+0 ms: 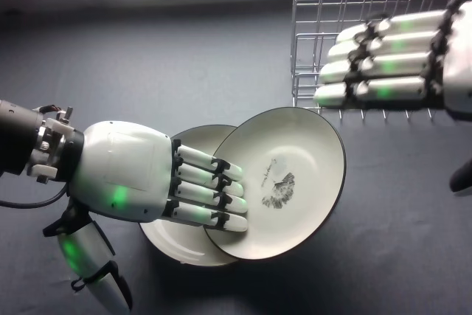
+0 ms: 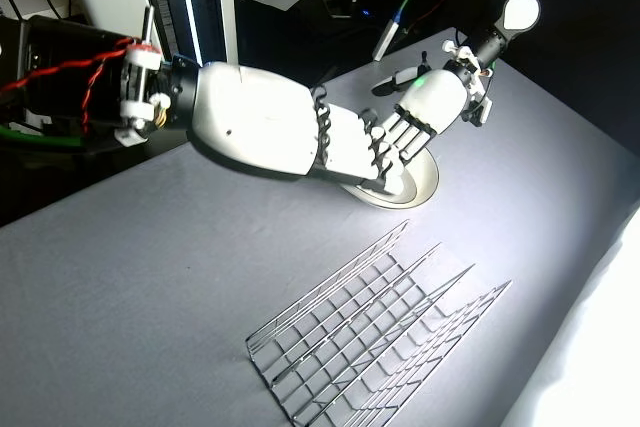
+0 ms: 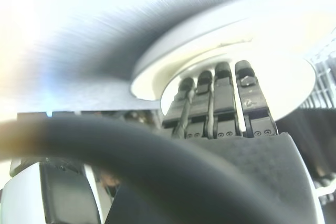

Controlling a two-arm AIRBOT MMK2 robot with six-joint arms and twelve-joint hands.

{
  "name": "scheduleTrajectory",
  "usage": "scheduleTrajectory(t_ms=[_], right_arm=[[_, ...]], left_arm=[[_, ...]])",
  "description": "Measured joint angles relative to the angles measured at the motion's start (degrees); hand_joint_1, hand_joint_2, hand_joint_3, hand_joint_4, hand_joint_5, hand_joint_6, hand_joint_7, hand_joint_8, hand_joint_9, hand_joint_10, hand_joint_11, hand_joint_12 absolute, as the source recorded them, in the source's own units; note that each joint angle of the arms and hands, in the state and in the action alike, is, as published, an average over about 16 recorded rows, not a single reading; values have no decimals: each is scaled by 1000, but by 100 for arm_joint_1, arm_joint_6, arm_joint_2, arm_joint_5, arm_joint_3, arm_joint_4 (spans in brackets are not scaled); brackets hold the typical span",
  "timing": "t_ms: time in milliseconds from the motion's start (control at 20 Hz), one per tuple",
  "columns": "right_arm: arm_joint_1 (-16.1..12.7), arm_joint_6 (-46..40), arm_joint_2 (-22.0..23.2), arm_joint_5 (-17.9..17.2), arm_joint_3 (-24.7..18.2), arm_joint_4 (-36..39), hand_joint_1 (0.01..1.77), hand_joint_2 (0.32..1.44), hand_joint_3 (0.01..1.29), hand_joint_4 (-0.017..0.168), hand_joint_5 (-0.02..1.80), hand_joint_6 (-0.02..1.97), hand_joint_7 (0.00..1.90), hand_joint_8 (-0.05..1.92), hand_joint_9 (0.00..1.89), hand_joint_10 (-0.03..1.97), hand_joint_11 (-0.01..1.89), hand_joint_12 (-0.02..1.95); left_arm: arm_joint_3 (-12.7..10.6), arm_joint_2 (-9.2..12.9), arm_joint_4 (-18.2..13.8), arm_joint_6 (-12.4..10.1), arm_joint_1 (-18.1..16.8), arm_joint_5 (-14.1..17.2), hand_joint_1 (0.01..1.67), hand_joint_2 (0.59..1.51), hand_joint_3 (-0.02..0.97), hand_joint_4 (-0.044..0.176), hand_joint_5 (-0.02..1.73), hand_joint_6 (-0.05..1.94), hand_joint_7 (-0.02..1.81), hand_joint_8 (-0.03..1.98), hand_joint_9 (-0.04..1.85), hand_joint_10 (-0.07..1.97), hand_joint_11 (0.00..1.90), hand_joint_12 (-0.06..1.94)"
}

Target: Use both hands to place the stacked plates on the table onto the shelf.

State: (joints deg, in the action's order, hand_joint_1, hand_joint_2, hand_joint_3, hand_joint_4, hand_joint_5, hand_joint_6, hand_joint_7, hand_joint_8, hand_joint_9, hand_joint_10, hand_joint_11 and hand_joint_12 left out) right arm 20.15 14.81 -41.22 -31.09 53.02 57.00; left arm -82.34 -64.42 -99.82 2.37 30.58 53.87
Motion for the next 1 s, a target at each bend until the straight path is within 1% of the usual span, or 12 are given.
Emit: scheduleTrajectory(t_ms=[200,350,600,1000], right_arm=[[87,10,-272,-160,95,352,892,851,15,2,29,23,14,21,20,22,26,106],[180,15,-516,-227,193,565,985,844,15,3,28,24,11,20,19,22,25,117],[371,24,-878,-194,341,659,1049,866,14,4,39,24,16,20,23,21,22,176],[606,38,-1376,-136,712,712,1041,918,14,4,102,23,69,20,59,21,13,413]], left_arm=[[66,-70,-5,-20,-53,-79,16,906,10,-11,-16,-37,-11,-27,21,8,16,6],[84,-106,-22,-39,-91,-108,15,912,10,-12,-16,-38,-11,-27,21,9,16,6],[74,-143,-45,-71,-128,-115,15,919,10,-12,-17,-39,-10,-27,21,9,15,6],[55,-171,-48,-114,-153,-113,15,940,10,-11,-16,-39,-10,-27,21,8,15,6]])
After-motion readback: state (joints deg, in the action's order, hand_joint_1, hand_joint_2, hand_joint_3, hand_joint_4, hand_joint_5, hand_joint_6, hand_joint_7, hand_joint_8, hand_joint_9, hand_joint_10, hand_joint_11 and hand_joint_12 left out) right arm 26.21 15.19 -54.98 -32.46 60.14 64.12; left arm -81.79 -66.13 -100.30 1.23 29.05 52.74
